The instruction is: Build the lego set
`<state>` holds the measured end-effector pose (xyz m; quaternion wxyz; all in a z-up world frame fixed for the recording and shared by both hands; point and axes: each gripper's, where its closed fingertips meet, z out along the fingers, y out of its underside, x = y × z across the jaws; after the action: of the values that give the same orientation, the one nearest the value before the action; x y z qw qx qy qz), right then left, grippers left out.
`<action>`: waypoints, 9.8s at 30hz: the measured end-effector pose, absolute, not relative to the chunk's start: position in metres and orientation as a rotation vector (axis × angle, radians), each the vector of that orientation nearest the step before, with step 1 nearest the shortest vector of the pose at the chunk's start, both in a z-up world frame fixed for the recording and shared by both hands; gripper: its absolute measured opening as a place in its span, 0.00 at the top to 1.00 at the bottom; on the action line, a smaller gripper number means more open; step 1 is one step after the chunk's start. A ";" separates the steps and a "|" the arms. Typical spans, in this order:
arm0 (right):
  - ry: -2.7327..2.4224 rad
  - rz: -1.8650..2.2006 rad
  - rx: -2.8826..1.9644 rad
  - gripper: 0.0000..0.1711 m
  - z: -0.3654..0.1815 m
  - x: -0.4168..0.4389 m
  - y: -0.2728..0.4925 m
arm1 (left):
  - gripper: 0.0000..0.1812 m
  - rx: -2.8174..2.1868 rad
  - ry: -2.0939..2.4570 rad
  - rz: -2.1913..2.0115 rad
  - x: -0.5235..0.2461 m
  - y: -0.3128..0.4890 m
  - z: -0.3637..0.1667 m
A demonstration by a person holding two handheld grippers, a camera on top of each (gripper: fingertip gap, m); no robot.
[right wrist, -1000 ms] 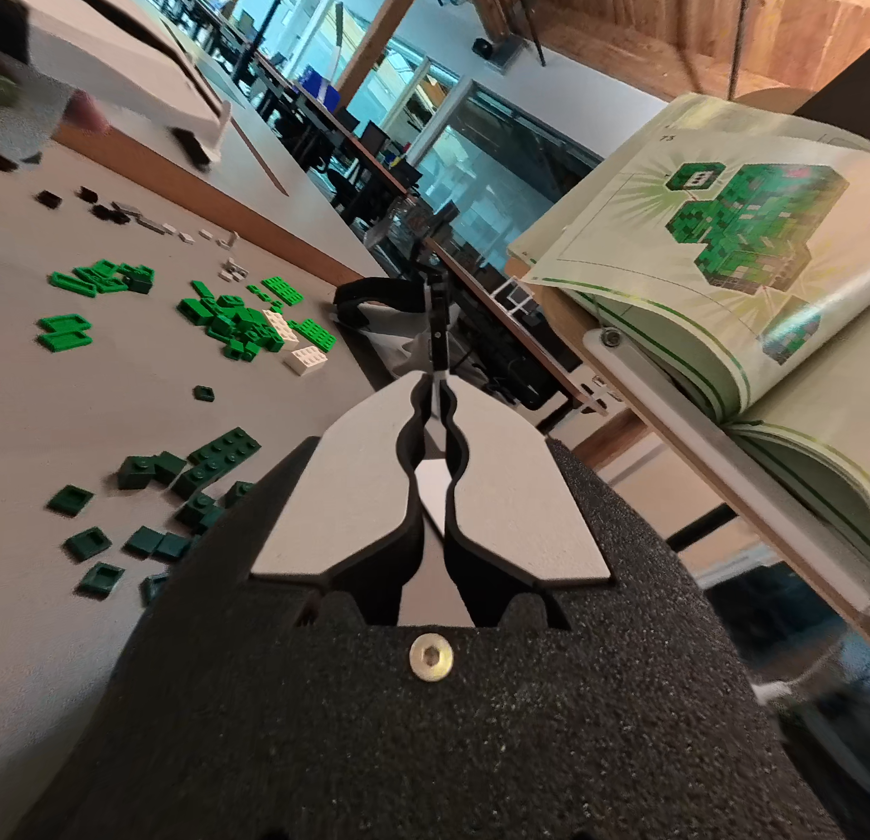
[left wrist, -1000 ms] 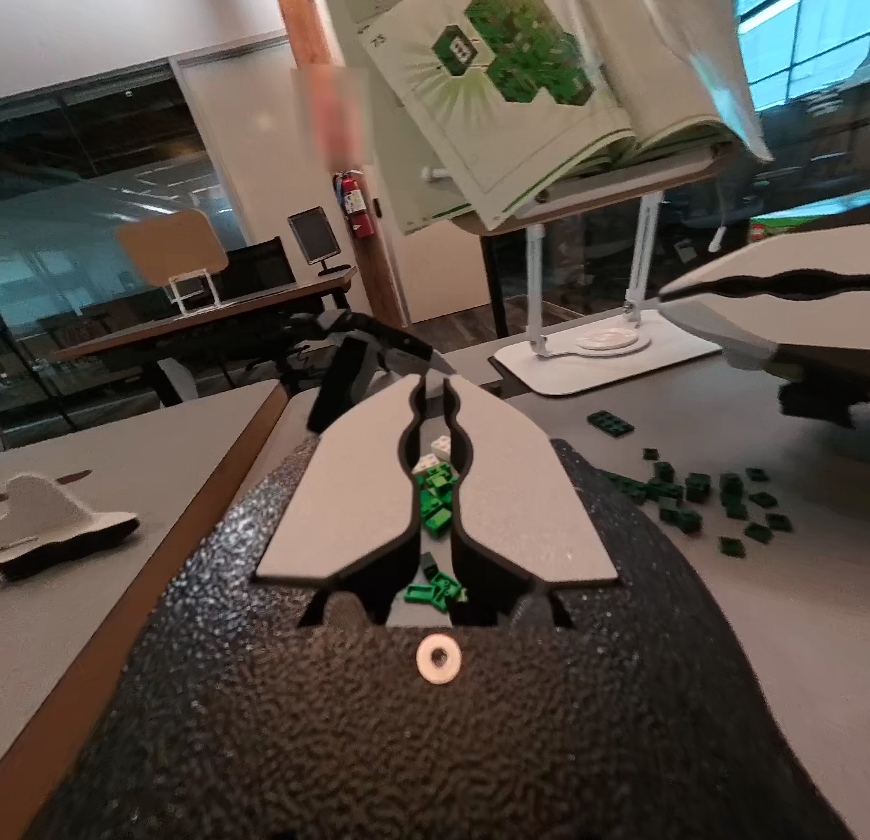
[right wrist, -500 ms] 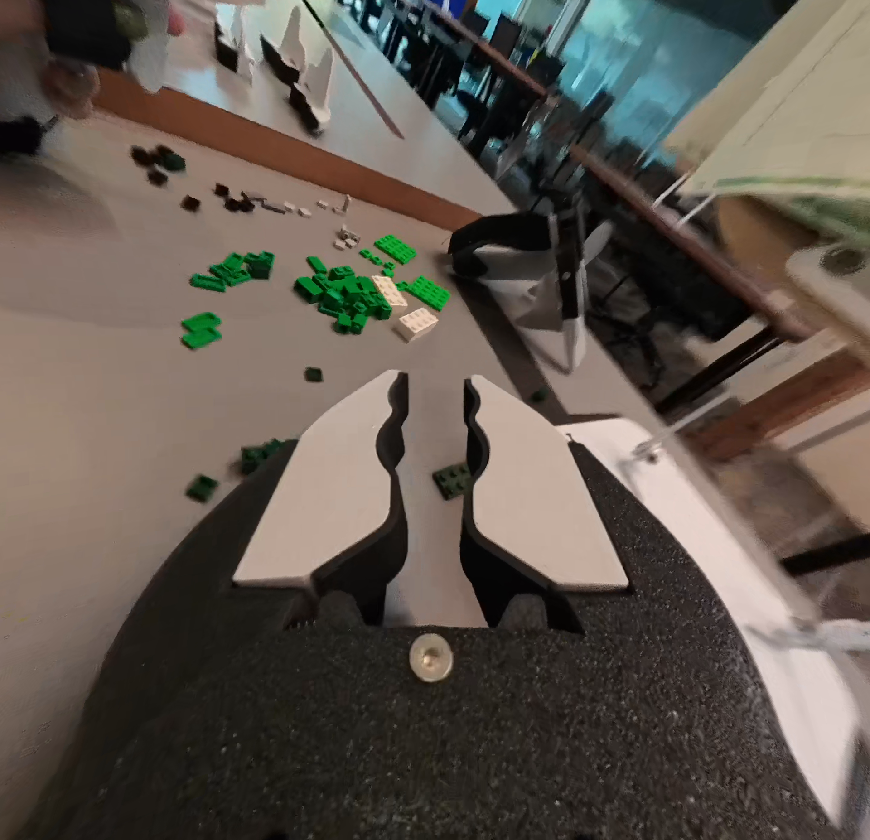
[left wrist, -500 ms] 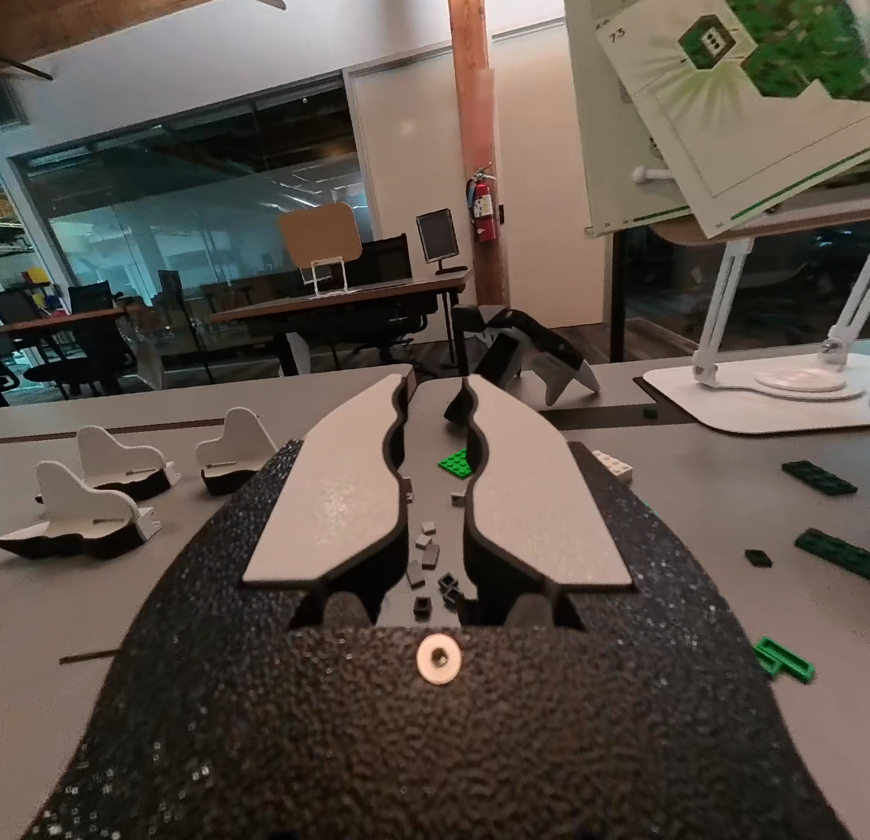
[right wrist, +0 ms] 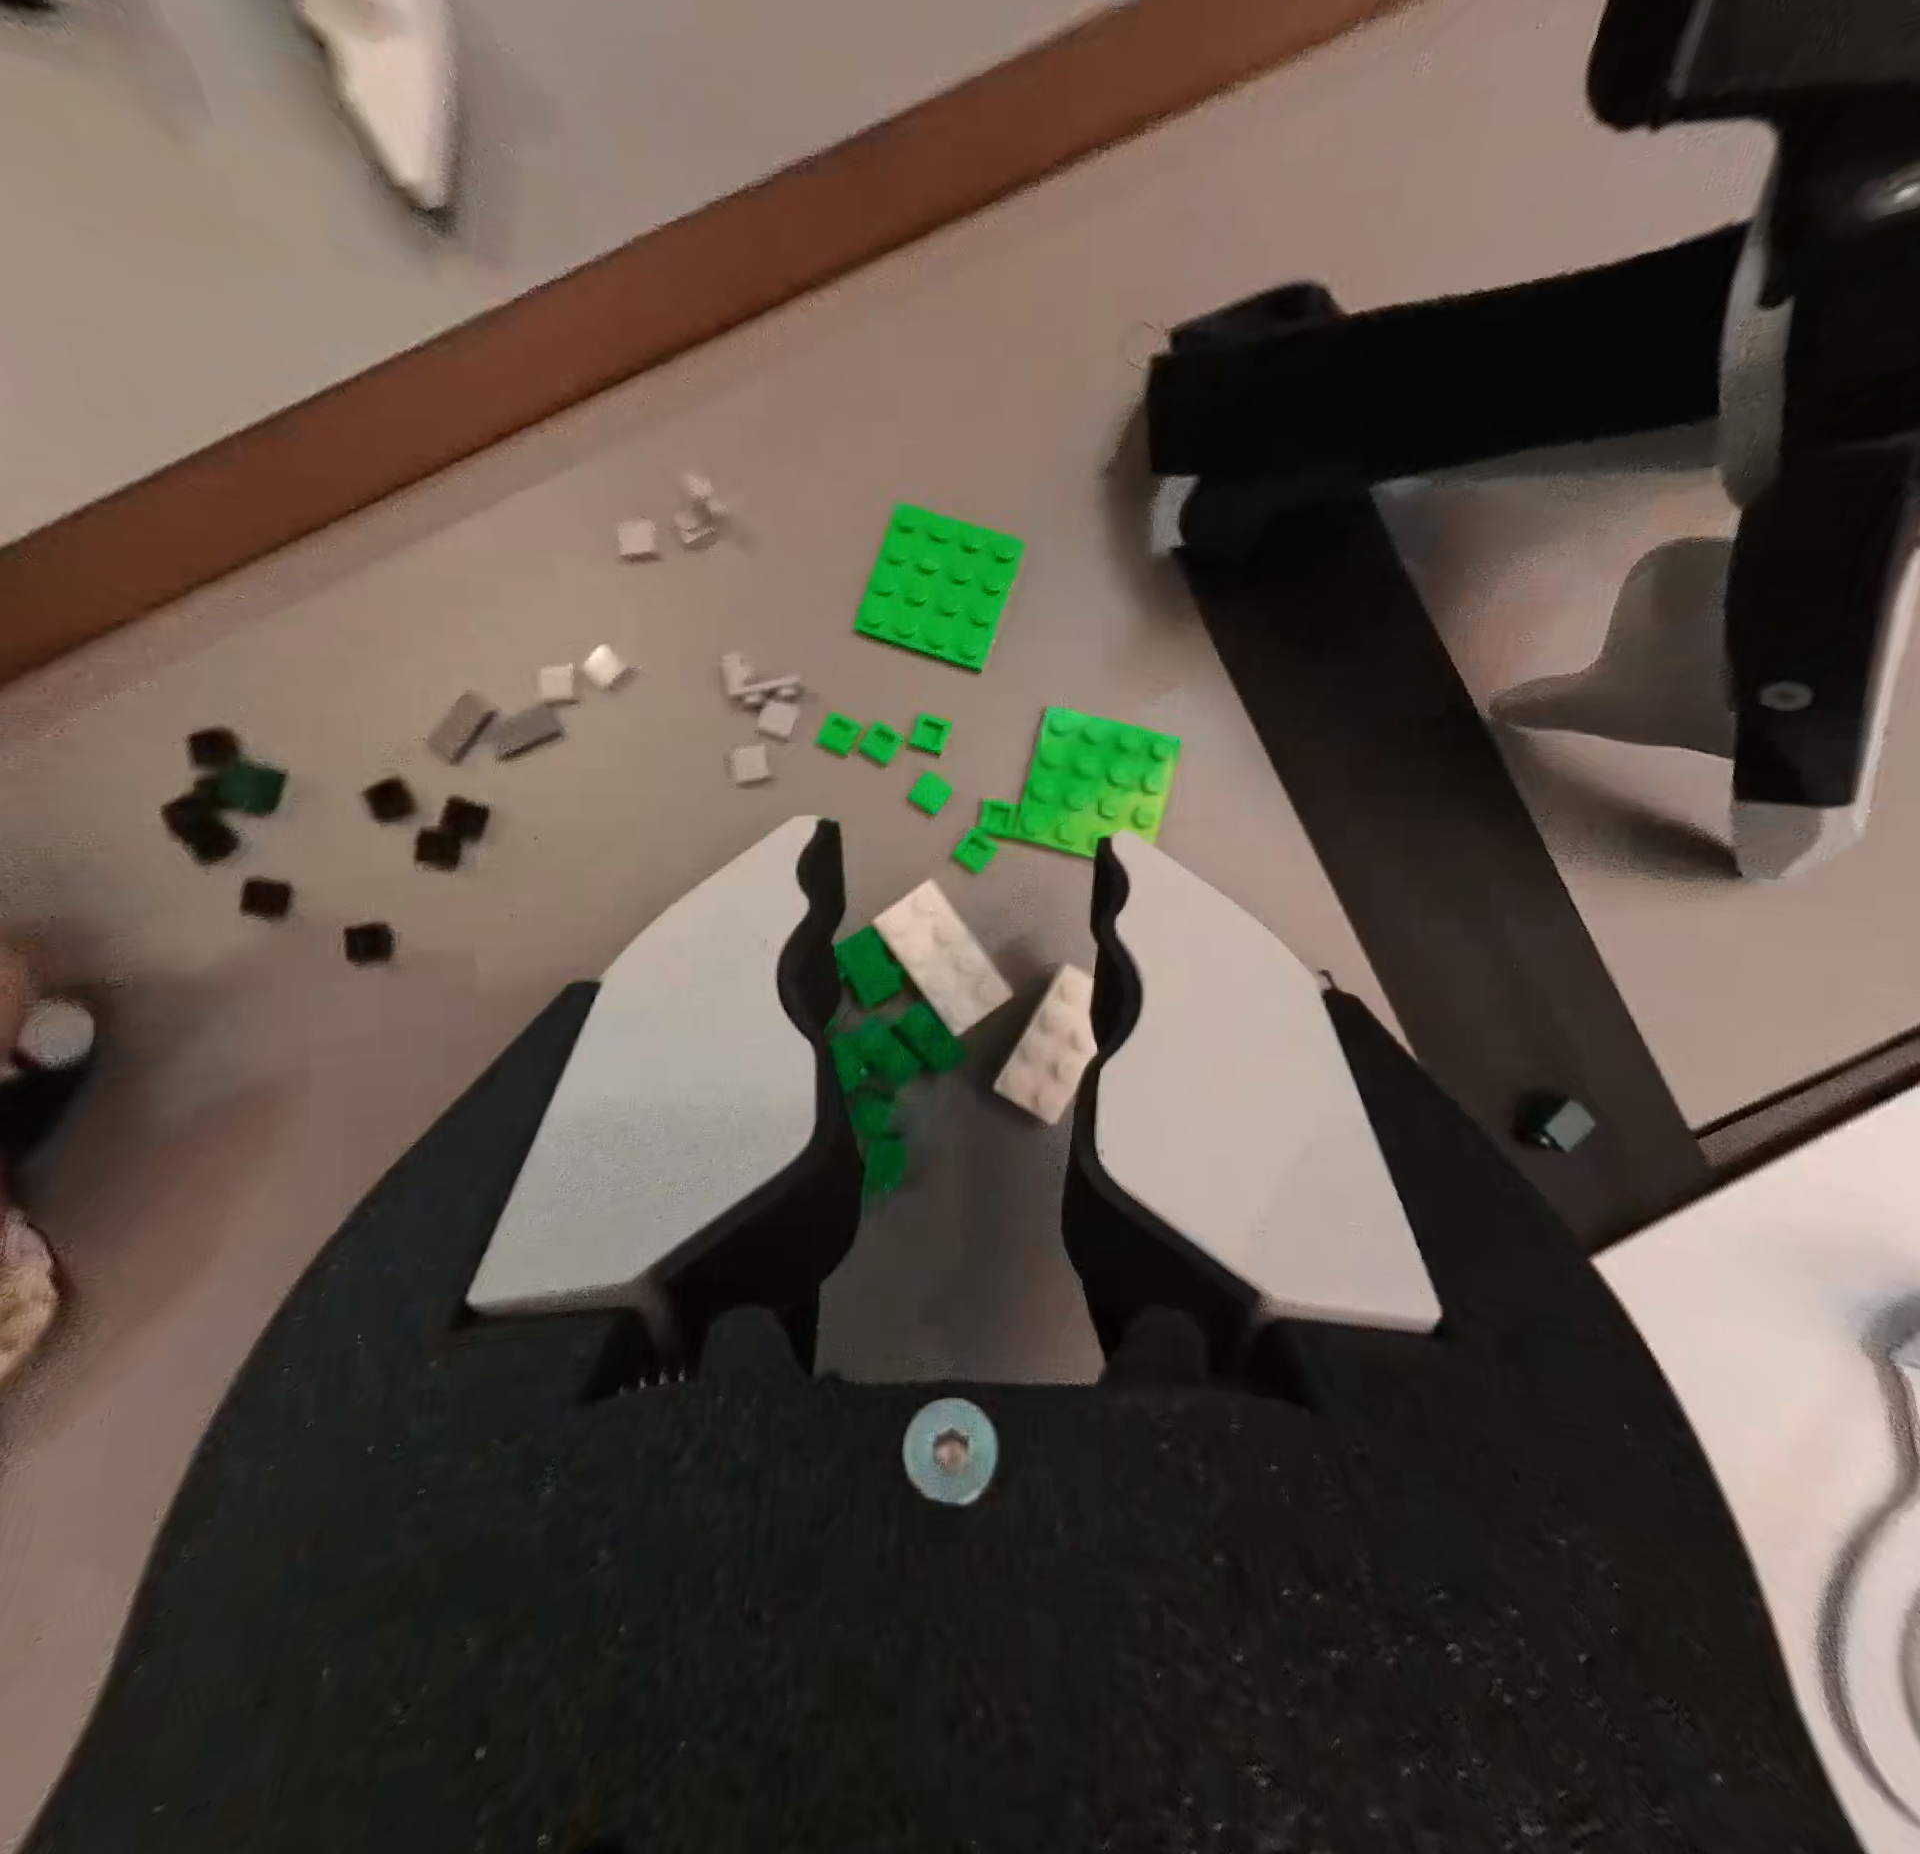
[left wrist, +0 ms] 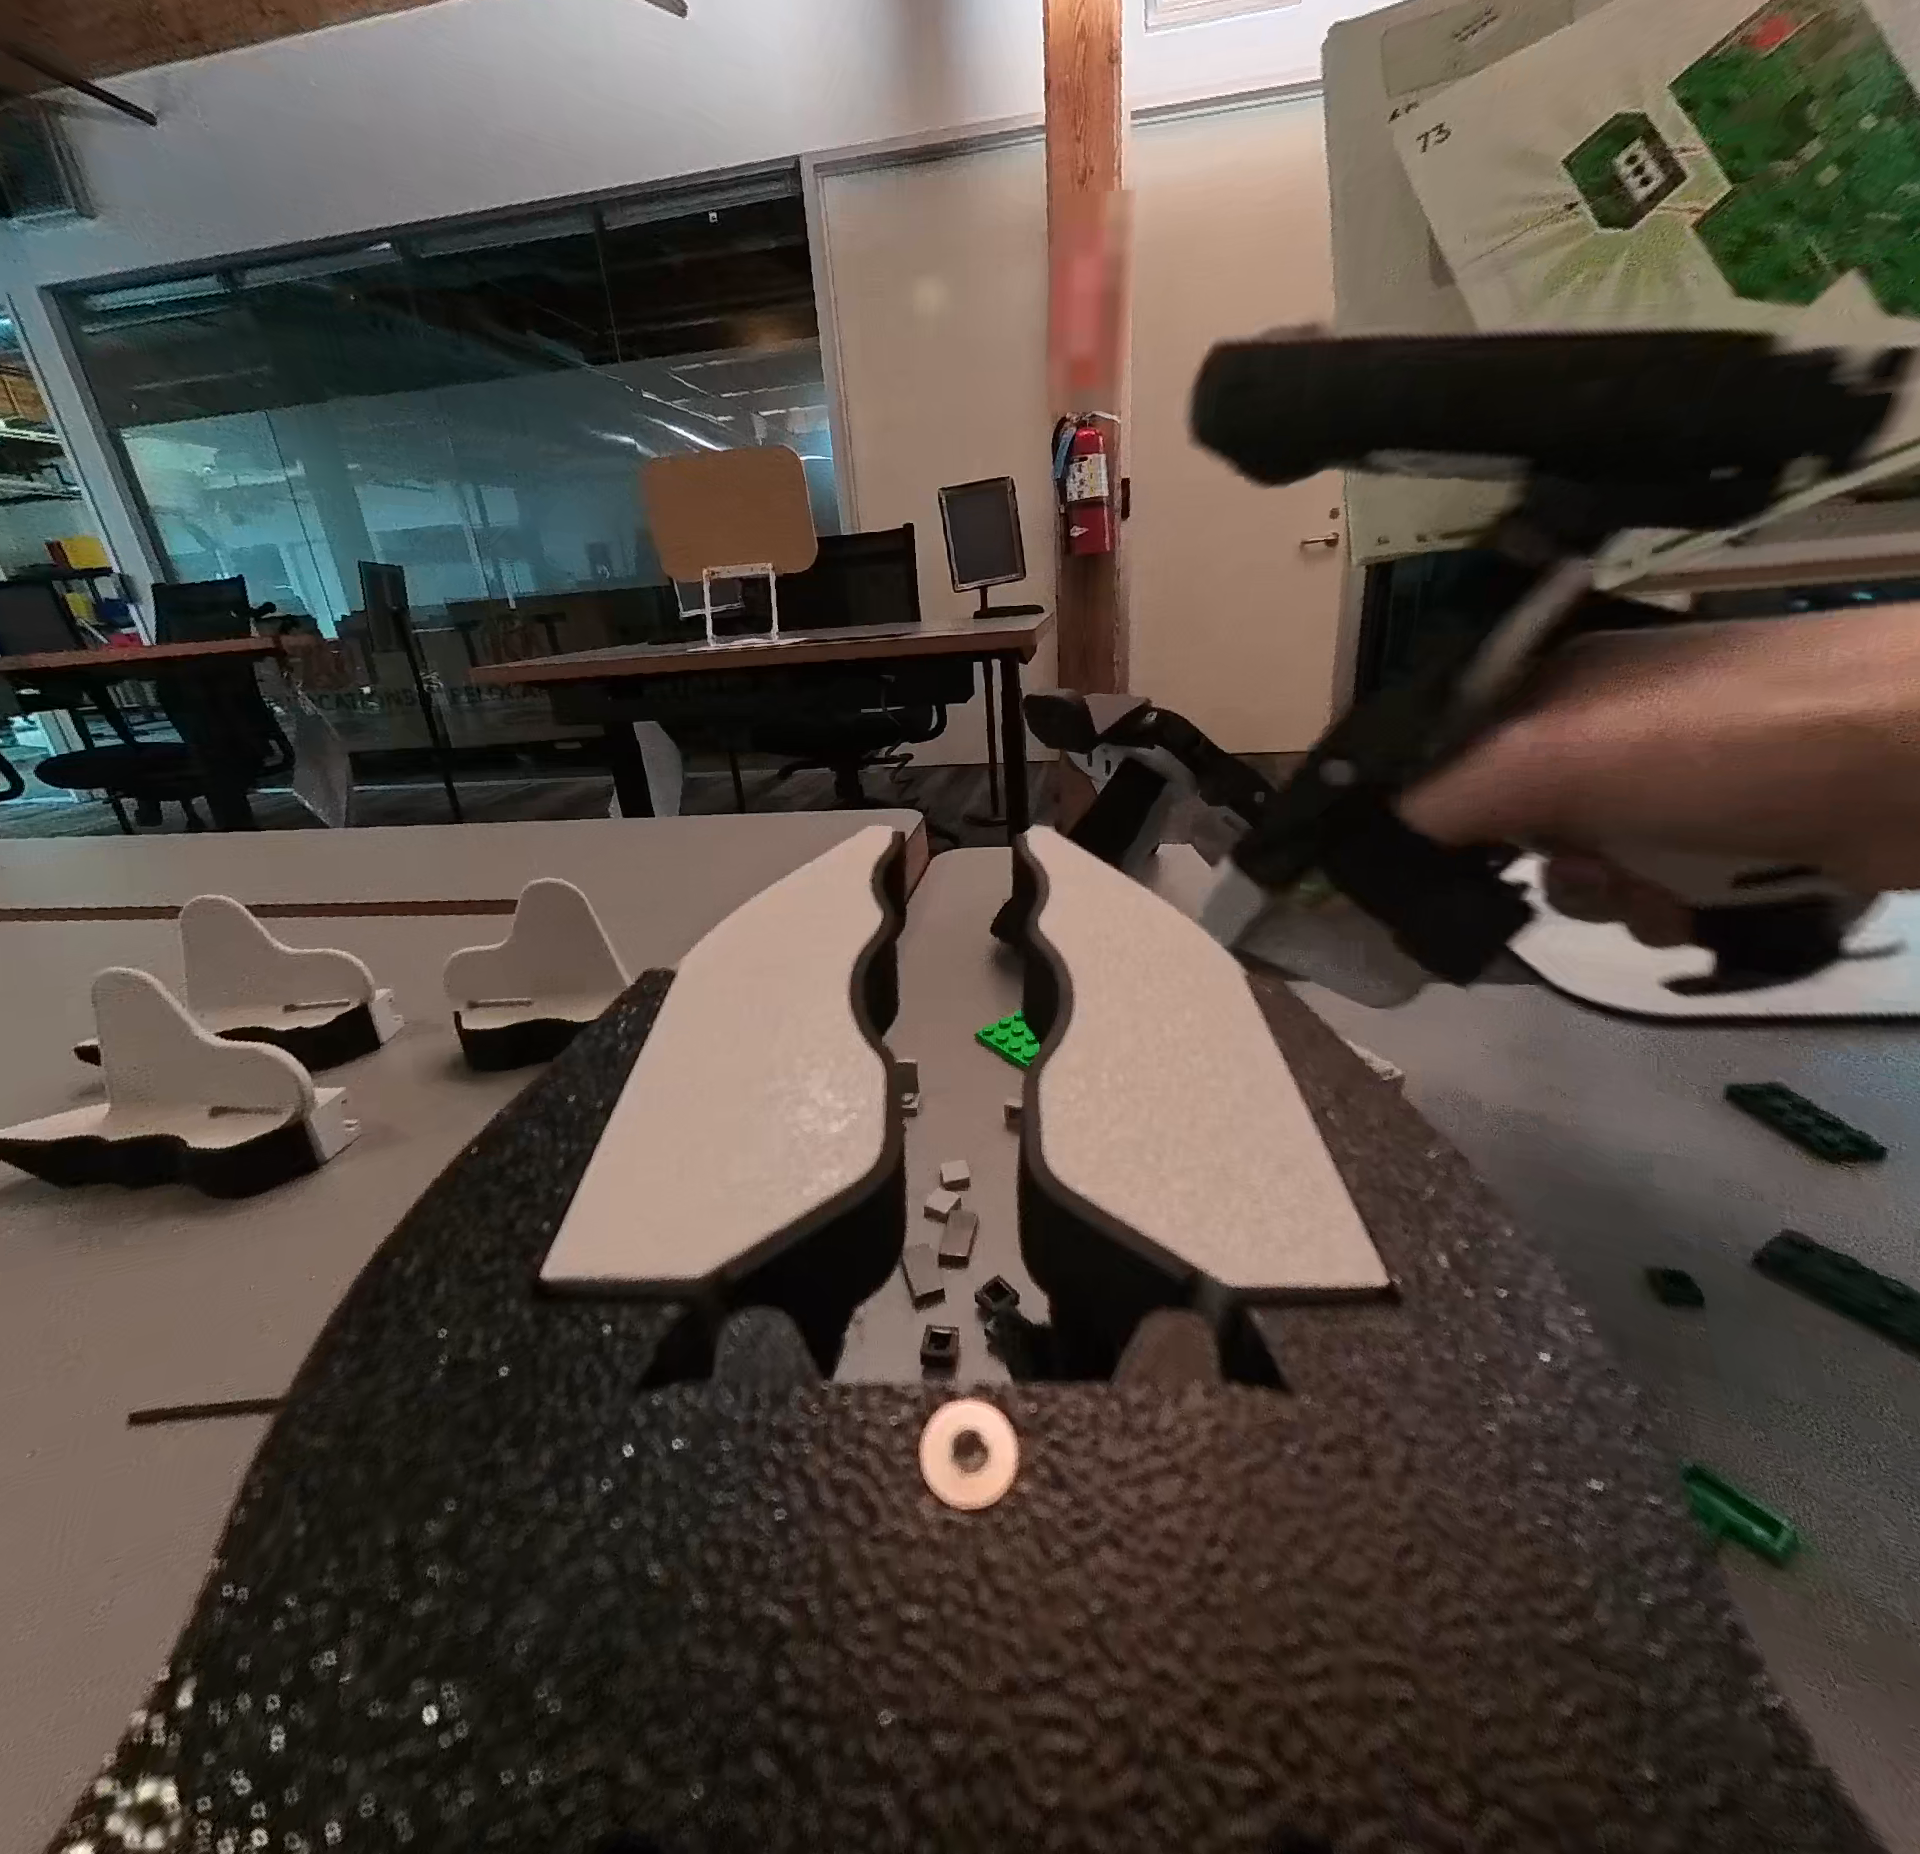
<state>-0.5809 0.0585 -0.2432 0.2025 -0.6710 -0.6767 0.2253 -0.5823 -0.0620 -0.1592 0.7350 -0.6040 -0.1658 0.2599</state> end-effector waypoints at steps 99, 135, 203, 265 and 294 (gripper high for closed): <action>-1.966 0.214 -2.304 0.72 -0.287 -0.641 0.055 | 0.93 -1.224 -0.485 0.582 -0.615 -0.093 -0.144; -2.421 0.296 -1.496 0.81 -0.286 -0.238 -0.054 | 0.94 -1.300 -0.397 0.538 -0.594 -0.072 -0.157; -0.812 -0.127 -1.183 0.68 -0.067 -0.301 0.241 | 0.94 -1.336 -0.371 0.505 -0.587 -0.060 -0.163; -1.960 0.776 -1.365 0.66 -0.277 -0.261 0.033 | 0.89 -1.342 0.080 0.297 -0.432 -0.022 -0.161; -2.085 0.838 -1.571 0.70 -0.283 -0.252 0.017 | 0.90 -1.360 0.022 0.277 -0.442 -0.019 -0.163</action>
<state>-0.2516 0.0172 -0.2832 0.1987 -0.5615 -0.7453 0.2995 -0.4416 -0.0192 -0.1635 0.7687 -0.6267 0.0103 0.1275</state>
